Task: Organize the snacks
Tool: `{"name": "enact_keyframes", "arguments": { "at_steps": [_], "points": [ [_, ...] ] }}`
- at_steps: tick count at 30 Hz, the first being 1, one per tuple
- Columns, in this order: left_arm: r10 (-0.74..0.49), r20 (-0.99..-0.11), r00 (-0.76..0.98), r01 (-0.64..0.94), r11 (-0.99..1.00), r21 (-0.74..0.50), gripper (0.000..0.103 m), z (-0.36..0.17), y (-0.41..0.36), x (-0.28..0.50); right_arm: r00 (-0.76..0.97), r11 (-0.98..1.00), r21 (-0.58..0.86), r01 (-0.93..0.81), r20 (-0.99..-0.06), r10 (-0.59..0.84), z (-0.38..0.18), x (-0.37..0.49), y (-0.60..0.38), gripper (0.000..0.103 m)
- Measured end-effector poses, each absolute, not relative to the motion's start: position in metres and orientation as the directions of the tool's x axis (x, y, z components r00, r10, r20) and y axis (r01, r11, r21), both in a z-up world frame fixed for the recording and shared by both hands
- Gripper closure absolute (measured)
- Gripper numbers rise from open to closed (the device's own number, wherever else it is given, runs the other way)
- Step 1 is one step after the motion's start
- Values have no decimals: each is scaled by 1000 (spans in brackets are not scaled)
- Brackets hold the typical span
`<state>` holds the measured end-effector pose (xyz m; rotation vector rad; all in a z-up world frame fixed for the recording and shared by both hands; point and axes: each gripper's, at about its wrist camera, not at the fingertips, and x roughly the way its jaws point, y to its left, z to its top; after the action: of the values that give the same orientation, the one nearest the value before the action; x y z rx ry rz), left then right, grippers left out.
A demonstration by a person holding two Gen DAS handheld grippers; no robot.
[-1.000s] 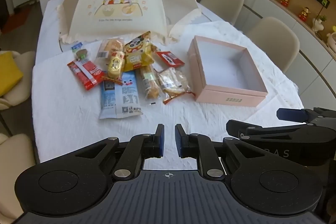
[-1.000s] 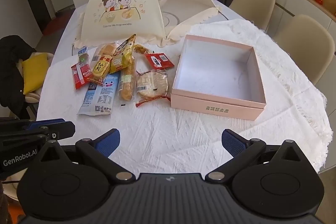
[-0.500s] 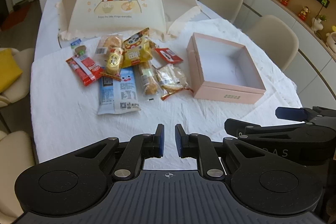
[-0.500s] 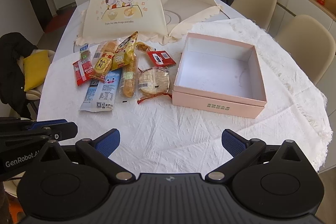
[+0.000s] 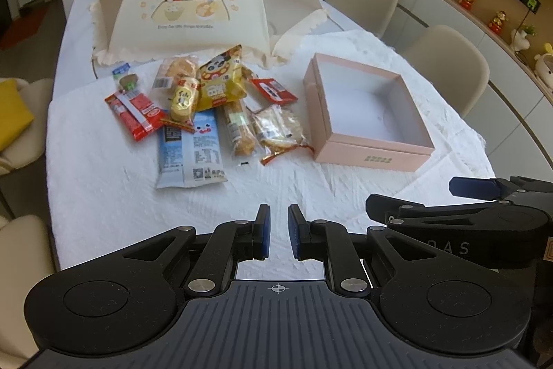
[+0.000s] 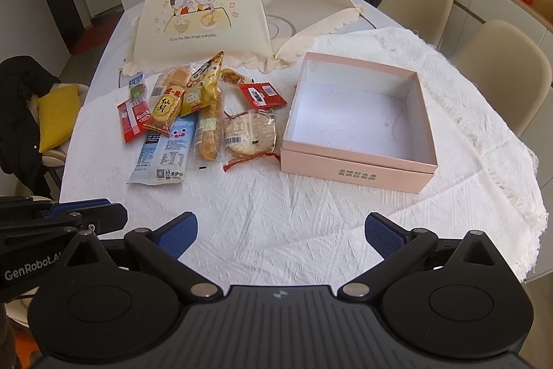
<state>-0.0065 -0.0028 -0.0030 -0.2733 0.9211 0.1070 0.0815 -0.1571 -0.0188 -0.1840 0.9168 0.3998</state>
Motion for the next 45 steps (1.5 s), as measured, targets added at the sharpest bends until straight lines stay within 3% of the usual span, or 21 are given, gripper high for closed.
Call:
{"name": "enact_keyframes", "arguments": {
  "at_steps": [33, 45],
  "points": [
    [-39, -813, 582, -215, 956, -200, 87, -15, 4, -2, 523, 918, 15, -396, -818, 239, -28, 88, -155, 0],
    [-60, -850, 523, -258, 940, -225, 87, -40, 49, 14, 535, 920, 19, -392, -808, 245, -42, 103, -132, 0]
  ]
}}
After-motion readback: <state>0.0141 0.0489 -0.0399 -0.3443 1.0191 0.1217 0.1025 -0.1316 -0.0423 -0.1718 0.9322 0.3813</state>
